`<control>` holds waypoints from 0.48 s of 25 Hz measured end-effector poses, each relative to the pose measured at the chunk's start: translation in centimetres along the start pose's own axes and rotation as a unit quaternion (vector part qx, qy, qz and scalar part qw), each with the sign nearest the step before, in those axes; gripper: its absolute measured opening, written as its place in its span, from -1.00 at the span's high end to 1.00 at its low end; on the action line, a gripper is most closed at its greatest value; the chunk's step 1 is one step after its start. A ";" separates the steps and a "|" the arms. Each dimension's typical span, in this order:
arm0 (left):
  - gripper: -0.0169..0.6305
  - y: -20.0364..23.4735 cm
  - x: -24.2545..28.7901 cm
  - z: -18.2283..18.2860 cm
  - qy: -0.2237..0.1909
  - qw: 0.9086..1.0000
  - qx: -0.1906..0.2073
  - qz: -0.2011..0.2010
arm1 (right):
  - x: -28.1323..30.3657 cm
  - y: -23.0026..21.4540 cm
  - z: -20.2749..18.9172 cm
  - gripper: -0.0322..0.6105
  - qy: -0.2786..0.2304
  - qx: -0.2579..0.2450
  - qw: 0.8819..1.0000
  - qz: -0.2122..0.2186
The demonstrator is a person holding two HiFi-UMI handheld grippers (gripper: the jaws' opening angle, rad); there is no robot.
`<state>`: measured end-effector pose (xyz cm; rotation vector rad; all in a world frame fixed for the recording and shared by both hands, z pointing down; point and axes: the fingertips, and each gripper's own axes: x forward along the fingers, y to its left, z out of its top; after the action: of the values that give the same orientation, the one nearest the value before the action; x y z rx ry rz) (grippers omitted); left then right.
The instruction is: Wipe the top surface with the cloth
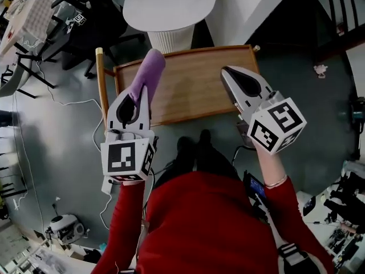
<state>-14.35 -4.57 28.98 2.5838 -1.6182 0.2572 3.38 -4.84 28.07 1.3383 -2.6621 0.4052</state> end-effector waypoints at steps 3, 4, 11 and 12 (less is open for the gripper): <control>0.80 -0.6 -0.3 0.3 -0.007 1.000 0.003 -0.005 | -1.0 0.7 0.6 0.89 -0.018 -0.006 1.000 0.004; 0.79 -0.9 -0.3 0.2 -0.009 1.000 0.001 -0.006 | -1.1 0.9 0.7 0.89 -0.023 -0.010 1.000 0.006; 0.80 -3.2 -0.2 -0.9 0.005 1.000 -0.007 -0.016 | -2.4 1.7 0.6 0.89 -0.050 -0.016 0.999 0.012; 0.80 -3.4 -0.1 -1.0 0.006 1.000 -0.009 -0.017 | -2.4 1.8 0.4 0.89 -0.051 -0.017 0.999 0.012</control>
<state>-11.49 -2.81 30.05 2.5888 -1.5648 0.2554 3.40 -2.08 26.82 1.3520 -2.7565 0.3019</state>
